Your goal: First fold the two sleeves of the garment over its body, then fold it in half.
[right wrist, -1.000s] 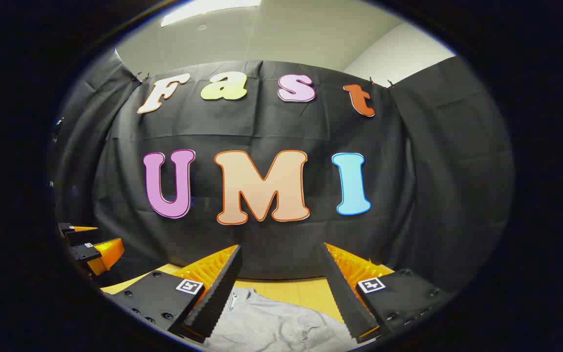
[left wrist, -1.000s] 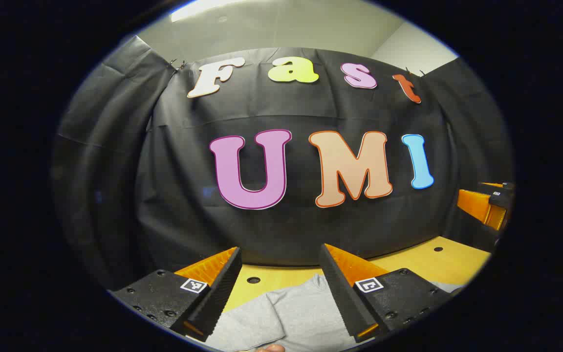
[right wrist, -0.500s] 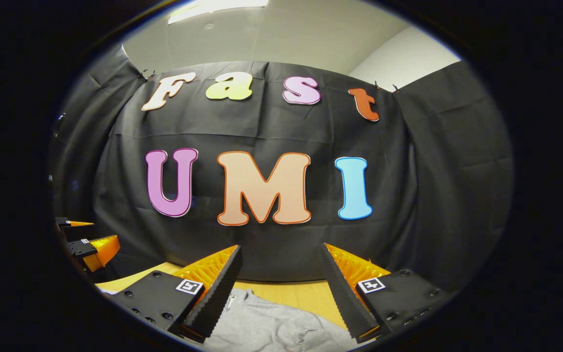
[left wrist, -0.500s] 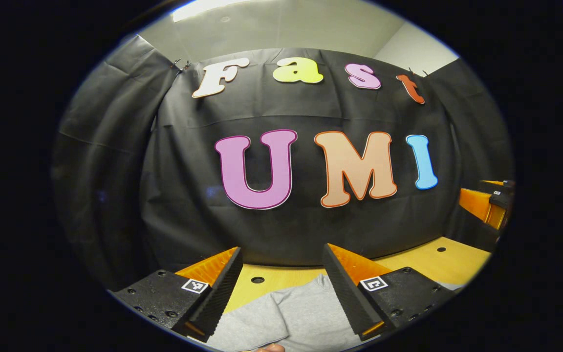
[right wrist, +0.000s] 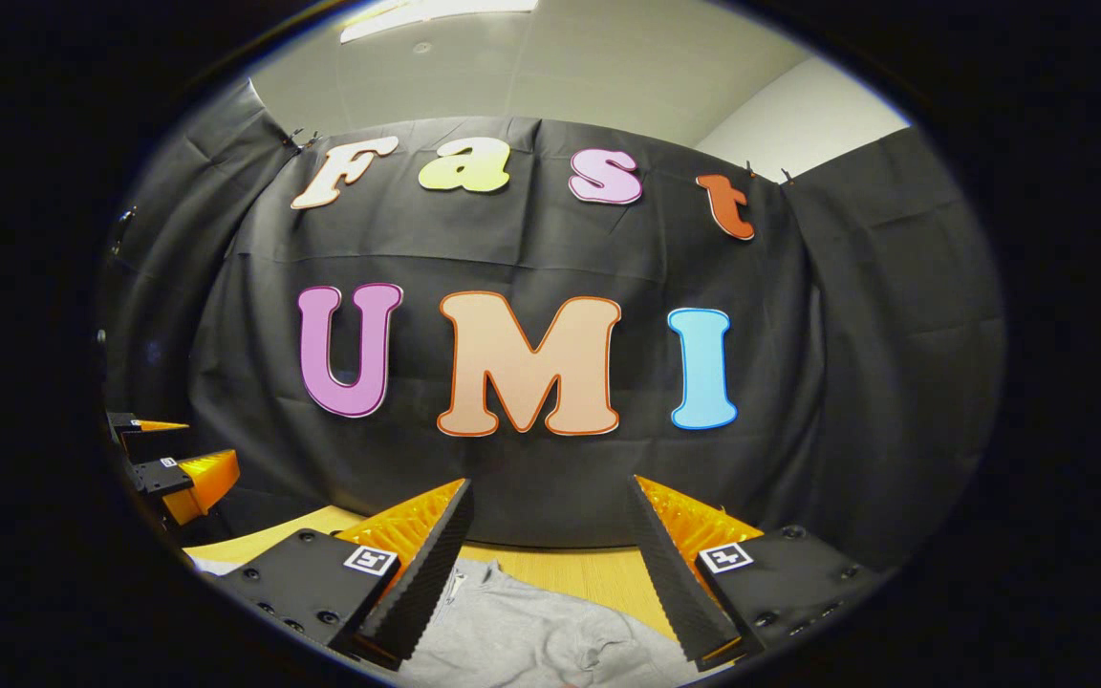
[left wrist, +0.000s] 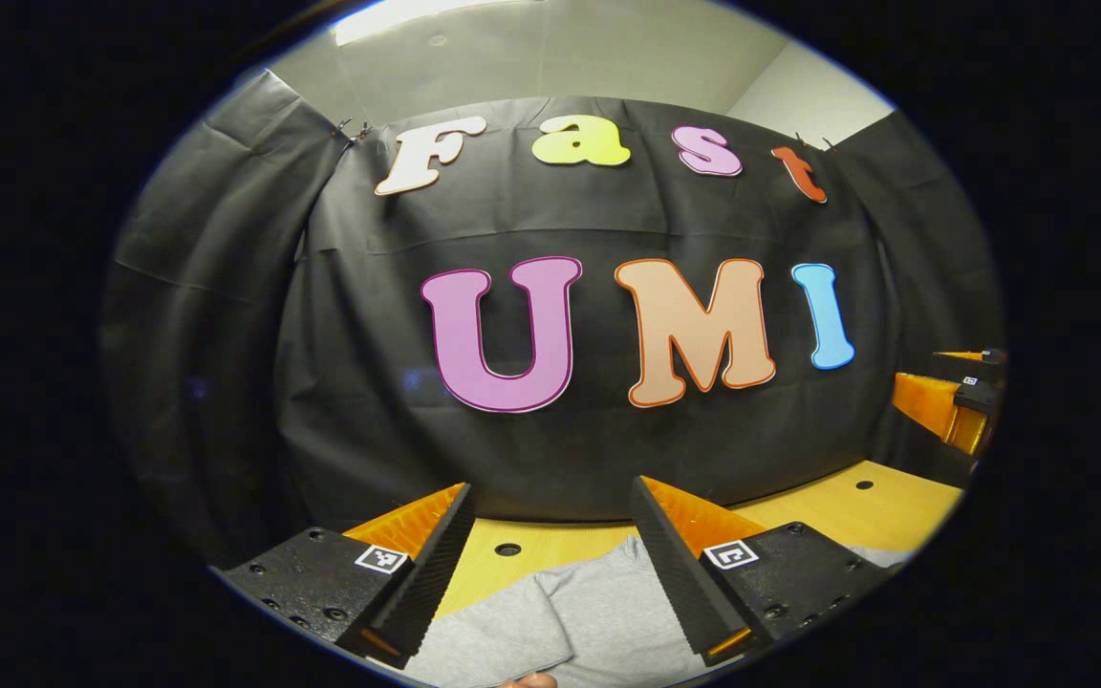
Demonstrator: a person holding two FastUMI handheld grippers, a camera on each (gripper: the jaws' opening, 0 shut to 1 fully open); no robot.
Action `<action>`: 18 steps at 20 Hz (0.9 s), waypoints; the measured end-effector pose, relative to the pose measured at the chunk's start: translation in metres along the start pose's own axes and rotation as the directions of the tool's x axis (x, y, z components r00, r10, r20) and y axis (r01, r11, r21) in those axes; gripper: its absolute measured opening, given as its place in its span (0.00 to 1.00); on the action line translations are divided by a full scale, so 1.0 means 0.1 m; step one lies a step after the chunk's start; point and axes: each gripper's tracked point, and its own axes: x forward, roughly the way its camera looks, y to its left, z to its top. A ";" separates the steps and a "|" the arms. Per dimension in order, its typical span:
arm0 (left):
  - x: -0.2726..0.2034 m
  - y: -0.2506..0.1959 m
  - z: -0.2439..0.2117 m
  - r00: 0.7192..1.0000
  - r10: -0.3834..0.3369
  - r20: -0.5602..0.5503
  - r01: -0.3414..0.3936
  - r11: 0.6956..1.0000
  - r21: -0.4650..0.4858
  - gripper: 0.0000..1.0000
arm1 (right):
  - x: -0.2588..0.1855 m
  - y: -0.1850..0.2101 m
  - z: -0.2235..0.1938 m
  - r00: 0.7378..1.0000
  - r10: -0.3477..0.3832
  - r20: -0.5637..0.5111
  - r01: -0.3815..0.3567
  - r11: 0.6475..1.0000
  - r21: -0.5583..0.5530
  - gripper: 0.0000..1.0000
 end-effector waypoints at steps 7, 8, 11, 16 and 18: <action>-0.03 0.03 0.00 1.000 0.002 0.007 -0.002 1.000 0.001 0.96 | -0.04 0.02 -0.02 1.000 0.000 -0.007 0.000 1.000 -0.006 0.99; -0.04 0.03 0.01 1.000 0.002 0.007 -0.002 1.000 0.001 1.00 | -0.05 0.01 -0.02 1.000 0.000 -0.006 0.000 1.000 -0.010 0.99; -0.04 0.03 0.00 1.000 0.000 0.008 0.000 1.000 0.004 0.96 | -0.07 -0.01 -0.03 1.000 -0.006 -0.010 0.006 1.000 -0.018 0.98; -0.03 0.00 -0.02 1.000 -0.011 0.008 0.011 1.000 -0.001 1.00 | -0.10 -0.26 -0.09 0.998 -0.052 -0.027 0.051 0.998 -0.041 0.98; -0.03 -0.02 -0.04 1.000 -0.016 0.006 0.016 1.000 -0.003 0.96 | -0.11 -0.41 -0.13 0.996 -0.079 -0.037 0.077 0.995 -0.057 0.98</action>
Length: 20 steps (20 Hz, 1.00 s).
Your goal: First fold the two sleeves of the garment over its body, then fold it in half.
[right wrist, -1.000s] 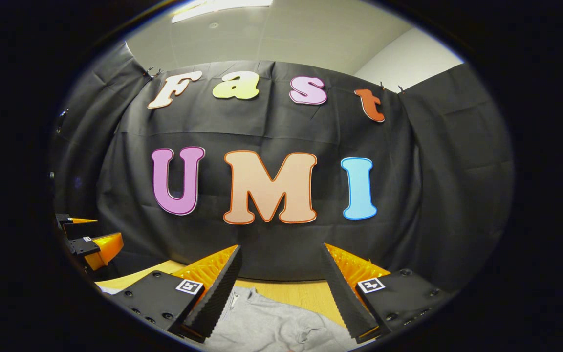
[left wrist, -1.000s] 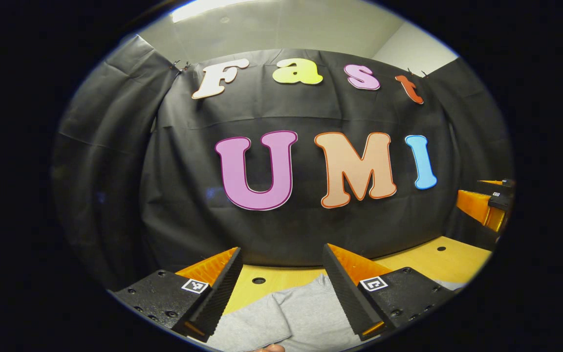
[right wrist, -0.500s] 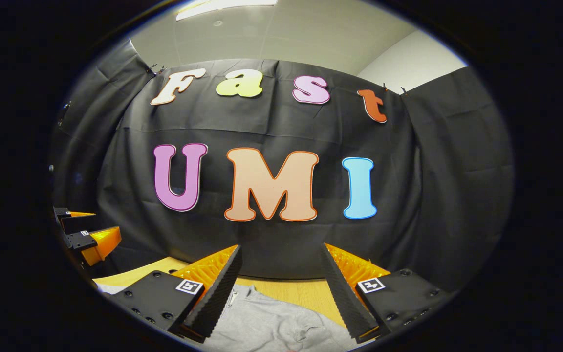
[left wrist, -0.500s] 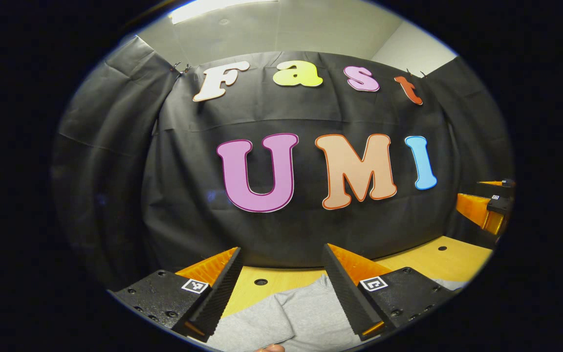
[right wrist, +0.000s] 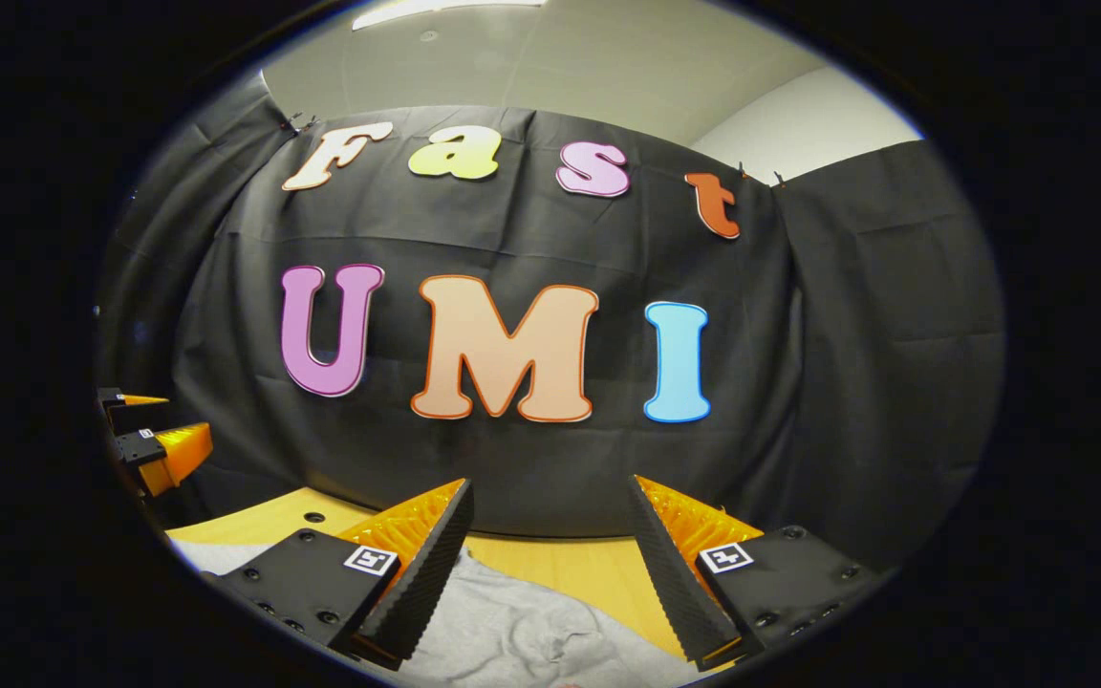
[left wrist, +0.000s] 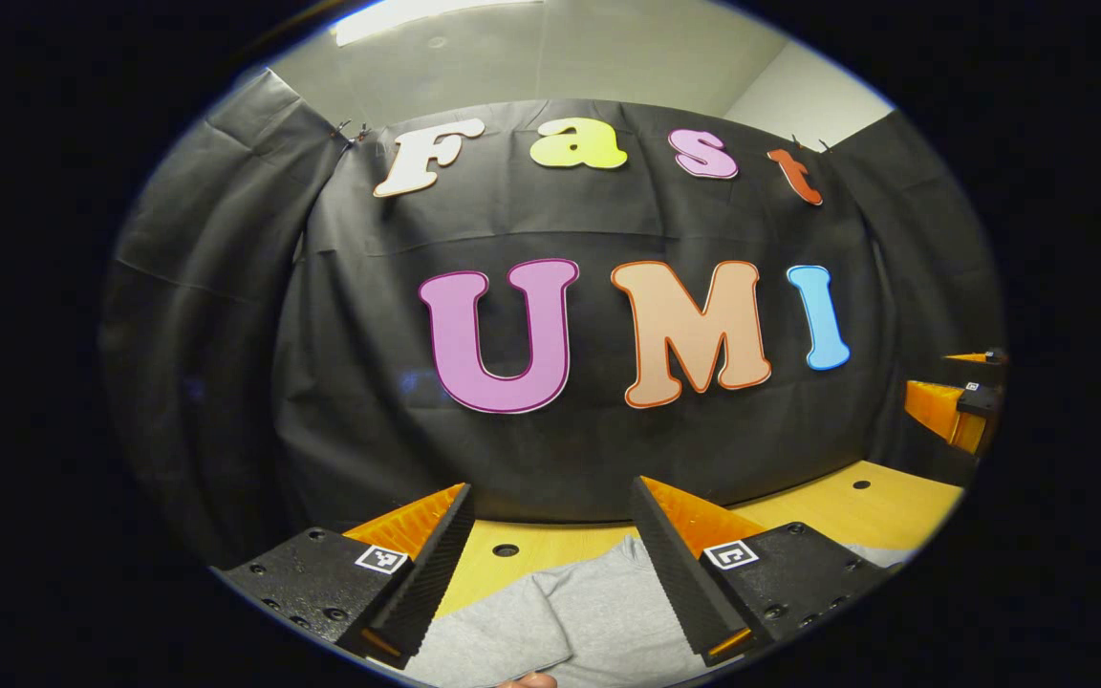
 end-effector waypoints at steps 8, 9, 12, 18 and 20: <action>0.05 -0.18 0.04 0.999 -0.035 0.013 0.035 0.999 0.005 0.96 | -0.02 -0.75 -0.24 0.990 -0.133 -0.055 0.131 0.991 -0.031 0.98; 0.06 -0.20 0.04 0.999 -0.038 0.012 0.038 0.999 0.006 0.96 | -0.03 -0.84 -0.28 0.987 -0.145 -0.065 0.143 0.989 -0.039 0.98; 0.08 -0.27 0.05 0.999 -0.049 0.013 0.049 0.999 0.012 0.96 | -0.10 -1.10 -0.46 0.978 -0.179 -0.104 0.174 0.983 -0.058 0.98; 0.13 -0.45 0.04 0.997 -0.079 0.014 0.079 0.997 0.009 1.00 | -0.32 -1.64 -0.91 0.942 -0.262 -0.210 0.252 0.965 -0.070 0.99; 0.15 -0.52 0.02 0.996 -0.088 0.009 0.088 0.996 0.004 1.00 | -0.42 -1.80 -1.07 0.926 -0.287 -0.244 0.276 0.958 -0.078 0.99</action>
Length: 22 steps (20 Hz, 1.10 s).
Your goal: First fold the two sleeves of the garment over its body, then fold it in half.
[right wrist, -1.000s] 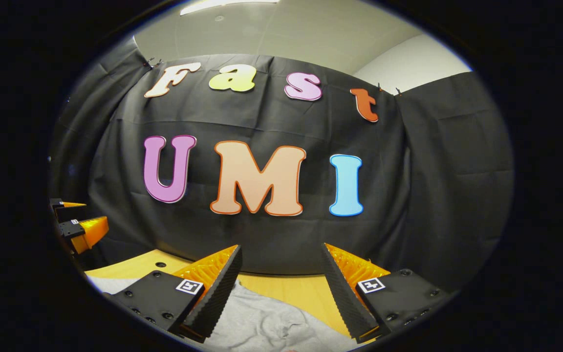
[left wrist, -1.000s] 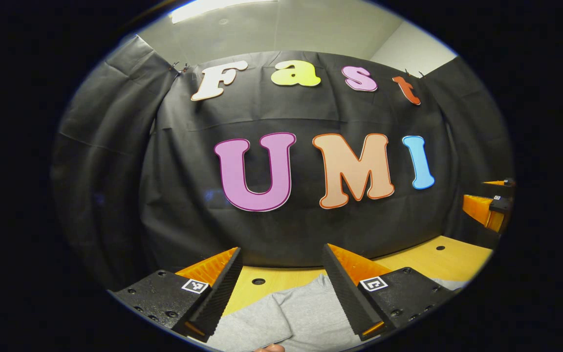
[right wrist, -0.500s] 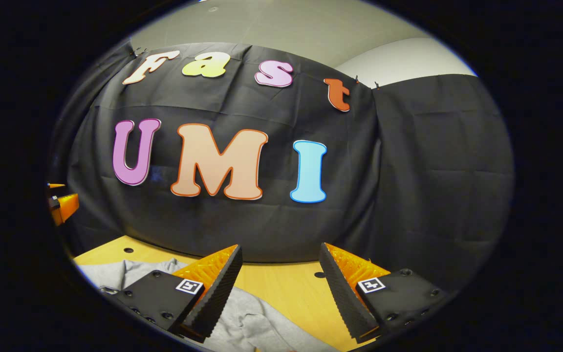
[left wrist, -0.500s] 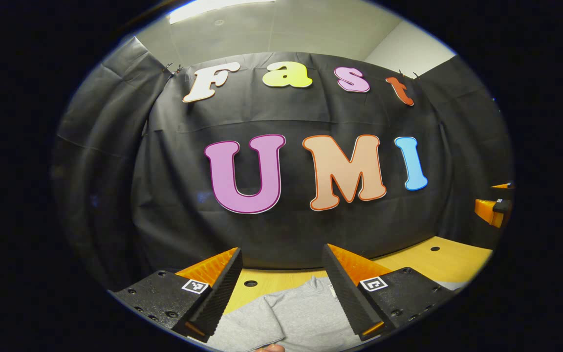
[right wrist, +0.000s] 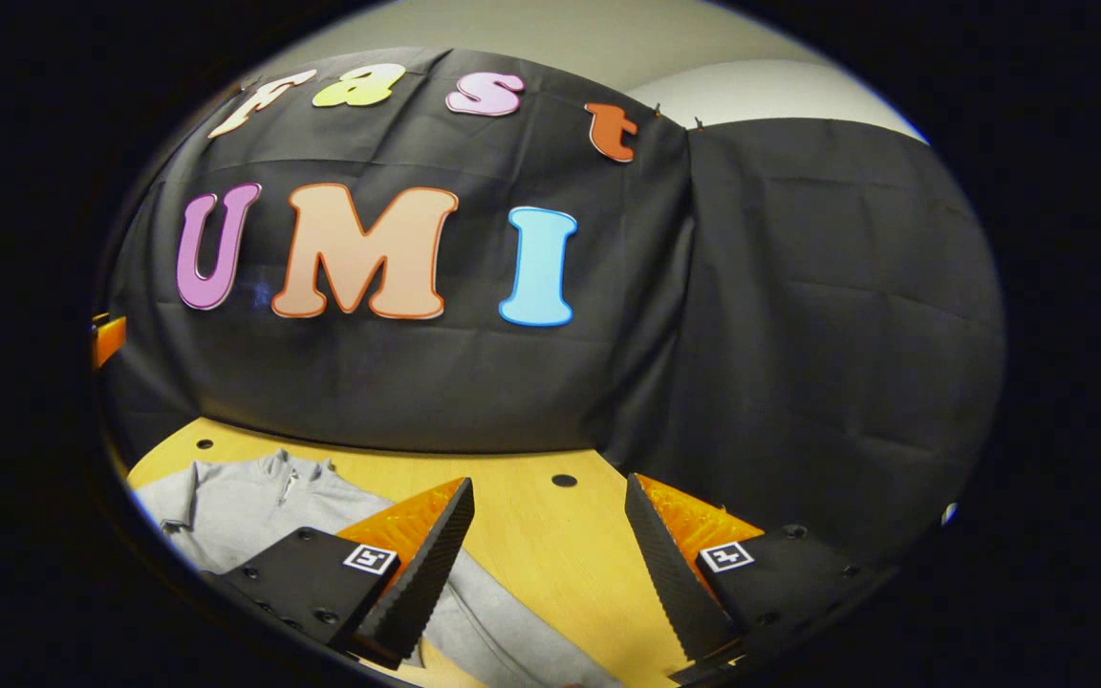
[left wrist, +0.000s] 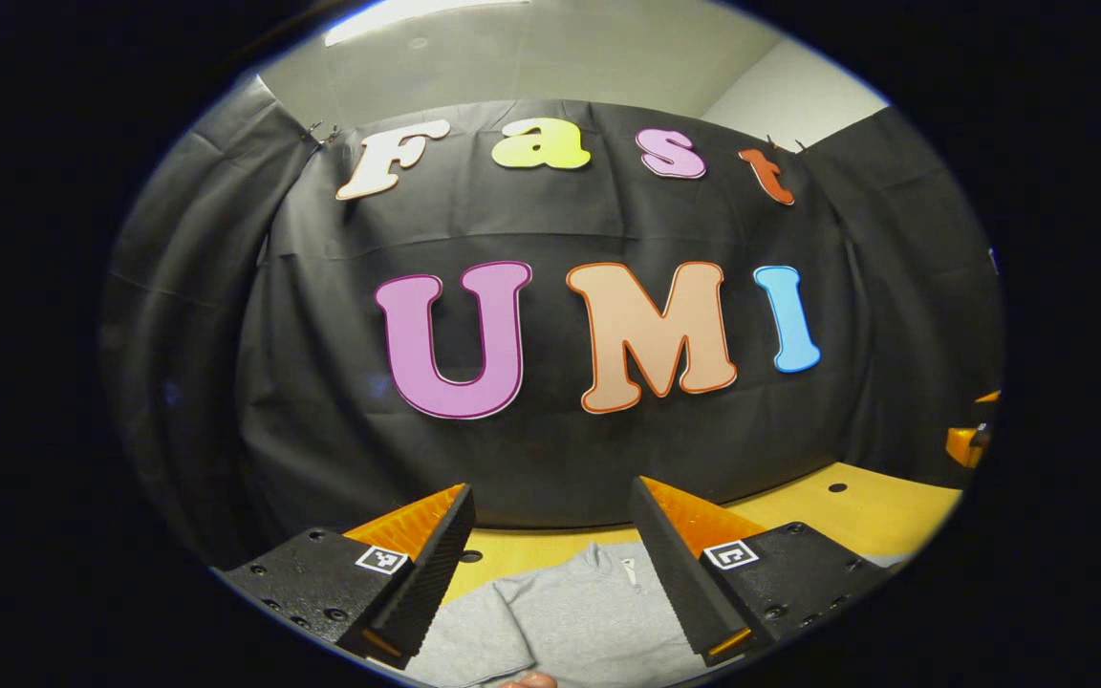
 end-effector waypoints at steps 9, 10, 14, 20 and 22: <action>0.02 -0.21 -0.07 0.999 -0.028 -0.019 0.028 1.000 0.006 0.96 | -0.09 -0.53 -1.03 0.973 -0.067 -0.219 0.057 0.997 -0.052 1.00; 0.02 -0.22 -0.08 0.999 -0.027 -0.023 0.027 1.000 0.007 0.96 | -0.12 -0.58 -1.14 0.966 -0.072 -0.248 0.062 0.997 -0.050 1.00; 0.04 -0.29 -0.13 0.999 -0.031 -0.036 0.031 0.999 0.011 0.96 | -0.26 -0.68 -1.57 0.934 -0.084 -0.347 0.069 0.996 -0.056 1.00; 0.05 -0.38 -0.16 0.998 -0.043 -0.044 0.044 0.999 0.014 0.96 | -0.52 -0.74 -2.18 0.872 -0.077 -0.484 0.056 0.997 -0.056 0.99; 0.06 -0.41 -0.18 0.998 -0.046 -0.049 0.047 0.999 0.014 0.96 | -0.60 -0.74 -2.32 0.853 -0.072 -0.517 0.056 0.997 -0.047 0.99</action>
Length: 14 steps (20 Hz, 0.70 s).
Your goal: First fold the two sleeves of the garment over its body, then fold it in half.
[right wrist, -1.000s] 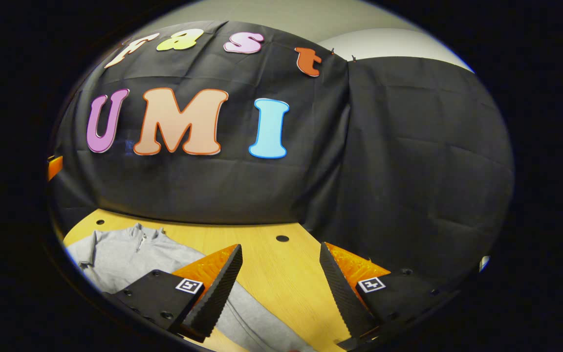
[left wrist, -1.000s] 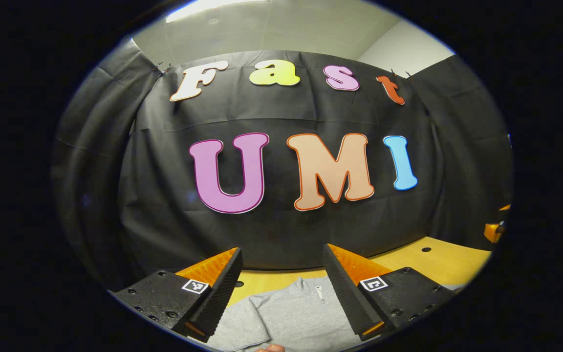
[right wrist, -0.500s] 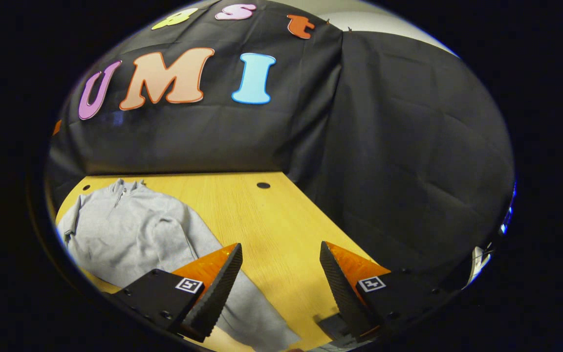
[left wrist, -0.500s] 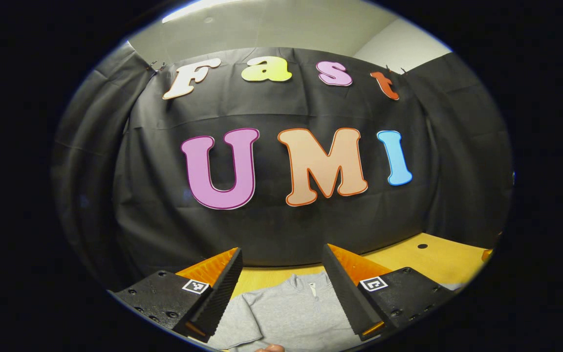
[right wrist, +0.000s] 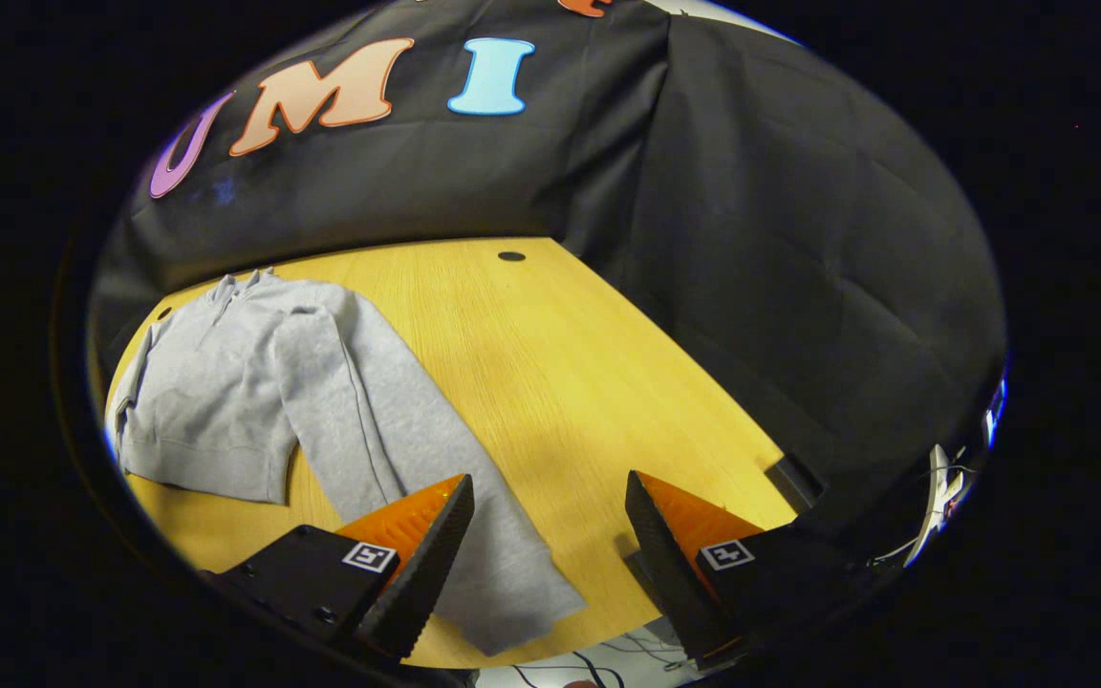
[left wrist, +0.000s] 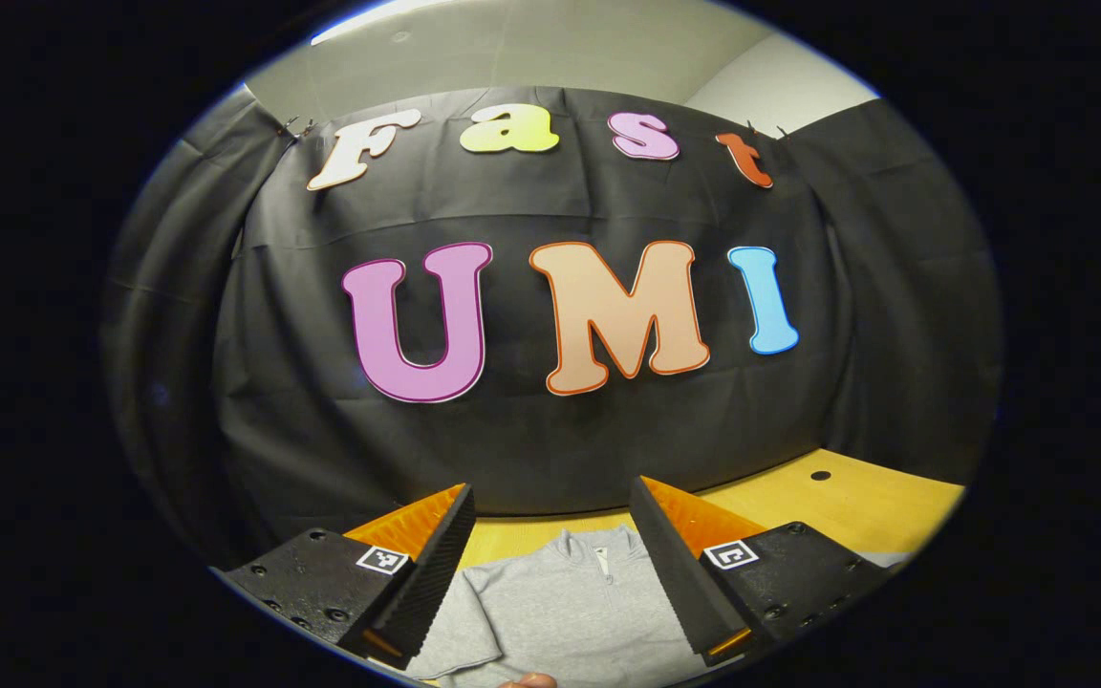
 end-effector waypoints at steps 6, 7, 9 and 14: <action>0.04 -0.03 -0.05 1.000 -0.002 -0.013 0.002 1.000 0.000 0.95 | 0.05 0.07 -0.36 0.994 0.022 -0.109 -0.017 0.999 0.046 1.00; 0.04 -0.03 -0.05 1.000 -0.001 -0.014 0.001 1.000 -0.001 0.96 | 0.04 0.08 -0.42 0.991 0.027 -0.130 -0.019 0.998 0.067 0.99; 0.05 -0.01 -0.08 1.000 0.003 -0.018 -0.003 1.000 0.000 0.96 | 0.05 0.10 -0.50 0.986 0.037 -0.160 -0.022 0.995 0.094 1.00; 0.09 0.05 -0.13 0.999 0.012 -0.030 -0.012 1.000 0.000 0.95 | 0.03 0.21 -0.62 0.975 0.069 -0.211 -0.044 0.992 0.119 0.99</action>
